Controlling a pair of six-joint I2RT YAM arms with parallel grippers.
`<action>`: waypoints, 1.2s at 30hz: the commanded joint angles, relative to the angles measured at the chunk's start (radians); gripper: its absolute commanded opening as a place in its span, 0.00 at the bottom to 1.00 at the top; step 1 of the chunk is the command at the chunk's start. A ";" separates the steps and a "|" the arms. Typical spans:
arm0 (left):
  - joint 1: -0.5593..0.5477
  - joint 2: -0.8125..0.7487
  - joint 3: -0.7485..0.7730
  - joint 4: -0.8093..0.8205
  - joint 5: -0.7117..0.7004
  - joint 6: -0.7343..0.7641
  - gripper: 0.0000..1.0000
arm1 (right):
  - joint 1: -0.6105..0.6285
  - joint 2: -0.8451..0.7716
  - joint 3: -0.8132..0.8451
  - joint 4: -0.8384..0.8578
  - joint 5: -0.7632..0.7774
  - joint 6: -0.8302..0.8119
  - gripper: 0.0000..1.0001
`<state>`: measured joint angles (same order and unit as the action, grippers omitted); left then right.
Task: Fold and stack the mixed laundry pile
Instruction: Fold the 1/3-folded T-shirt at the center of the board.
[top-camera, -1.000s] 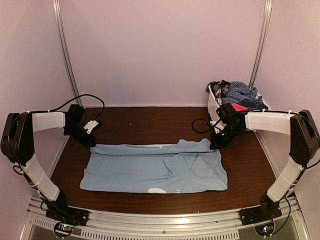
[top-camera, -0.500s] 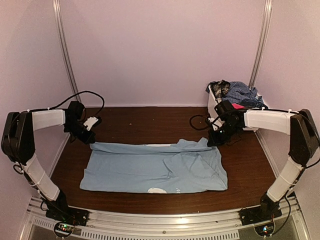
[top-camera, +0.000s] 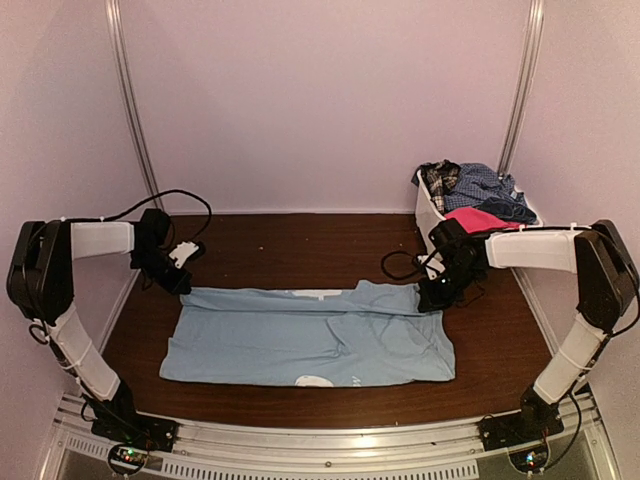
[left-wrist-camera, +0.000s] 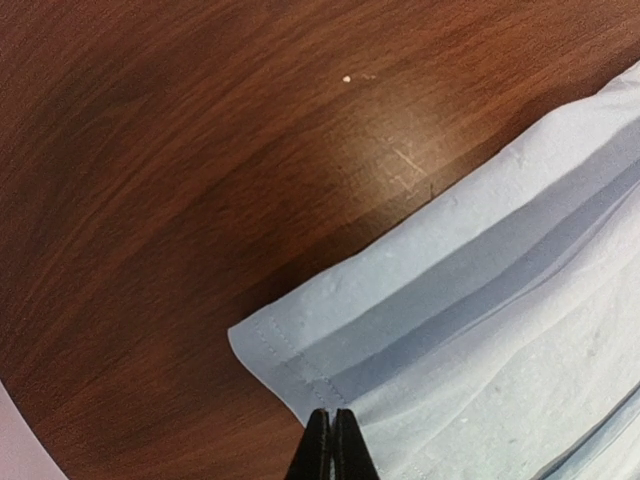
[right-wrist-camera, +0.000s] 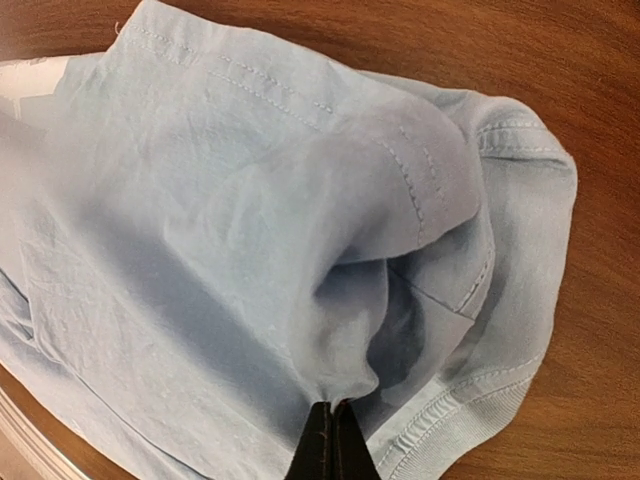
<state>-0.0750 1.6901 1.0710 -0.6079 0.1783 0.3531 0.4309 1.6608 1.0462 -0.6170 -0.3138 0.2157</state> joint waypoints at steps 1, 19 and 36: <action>0.000 0.029 -0.006 -0.006 -0.020 0.025 0.00 | 0.004 0.010 -0.004 0.020 0.006 0.008 0.00; 0.000 -0.119 0.051 -0.074 0.074 0.034 0.38 | 0.019 -0.066 0.055 -0.134 -0.018 -0.023 0.40; -0.116 -0.116 0.136 0.049 0.113 -0.068 0.40 | -0.049 0.087 0.313 -0.145 -0.062 0.017 0.43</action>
<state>-0.1078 1.5242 1.1984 -0.6228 0.2867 0.3466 0.3855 1.6924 1.3094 -0.7643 -0.3637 0.2092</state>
